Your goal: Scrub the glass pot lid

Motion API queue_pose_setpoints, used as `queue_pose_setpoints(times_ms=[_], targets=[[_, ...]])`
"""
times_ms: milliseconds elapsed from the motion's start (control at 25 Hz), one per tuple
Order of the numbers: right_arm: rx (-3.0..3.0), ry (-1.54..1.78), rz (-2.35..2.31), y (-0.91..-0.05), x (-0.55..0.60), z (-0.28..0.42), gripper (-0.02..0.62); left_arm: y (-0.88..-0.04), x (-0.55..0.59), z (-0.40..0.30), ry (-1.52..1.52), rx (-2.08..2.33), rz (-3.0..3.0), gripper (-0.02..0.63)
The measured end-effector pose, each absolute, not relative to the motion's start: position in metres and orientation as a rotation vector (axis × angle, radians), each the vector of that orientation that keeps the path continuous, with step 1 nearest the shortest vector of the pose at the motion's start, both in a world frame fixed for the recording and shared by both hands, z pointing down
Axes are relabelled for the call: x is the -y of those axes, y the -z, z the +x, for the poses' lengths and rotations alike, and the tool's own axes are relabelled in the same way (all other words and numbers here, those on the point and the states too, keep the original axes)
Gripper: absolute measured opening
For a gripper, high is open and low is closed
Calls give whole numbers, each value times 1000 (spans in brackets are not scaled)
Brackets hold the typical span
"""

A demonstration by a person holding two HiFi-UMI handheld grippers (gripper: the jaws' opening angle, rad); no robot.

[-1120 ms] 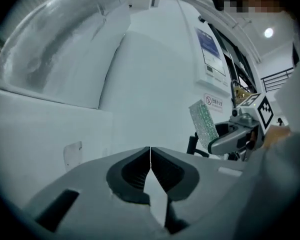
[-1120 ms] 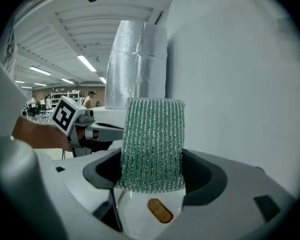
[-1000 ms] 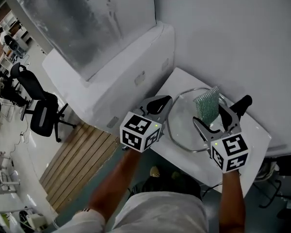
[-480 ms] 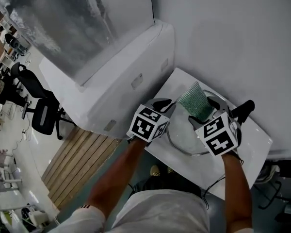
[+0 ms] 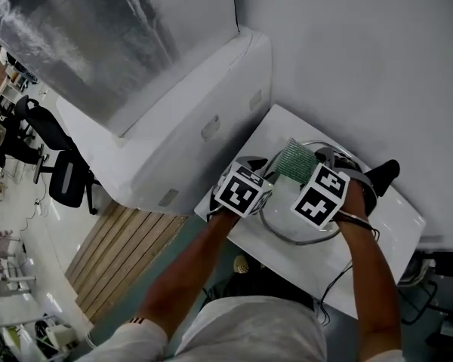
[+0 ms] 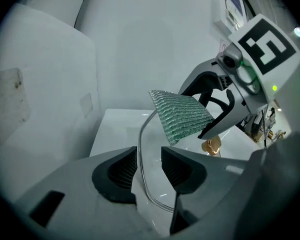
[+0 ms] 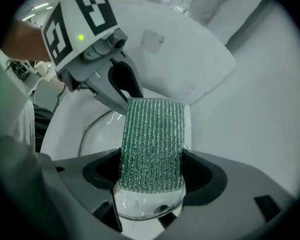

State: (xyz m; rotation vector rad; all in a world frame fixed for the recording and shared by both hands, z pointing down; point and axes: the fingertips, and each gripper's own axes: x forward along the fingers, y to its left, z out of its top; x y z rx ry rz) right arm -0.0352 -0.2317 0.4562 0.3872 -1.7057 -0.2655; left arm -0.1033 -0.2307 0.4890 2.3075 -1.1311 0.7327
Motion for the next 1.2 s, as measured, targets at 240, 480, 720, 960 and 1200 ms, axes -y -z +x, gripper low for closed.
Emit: queue_pose_setpoints(times_ms=[240,480,720,960,1200], targets=[[1551,341,264,-481,245,-30,348,-507,230,-101,-811,1083,2283,156],[1513,326,211,-487,248,-32,348,-511,228,-102,-825,1060,2270,157],[1581,150,296,-490,247,-22,348,-512,229,-102,-806,1062,2283,156],[1676,-111,515,-482,256,-10,348,-512,228,-102,-778,1068,2288,156],[1716,-300,730,-474,257,5,348,-512,229,-103,-759,1079,2289,155]])
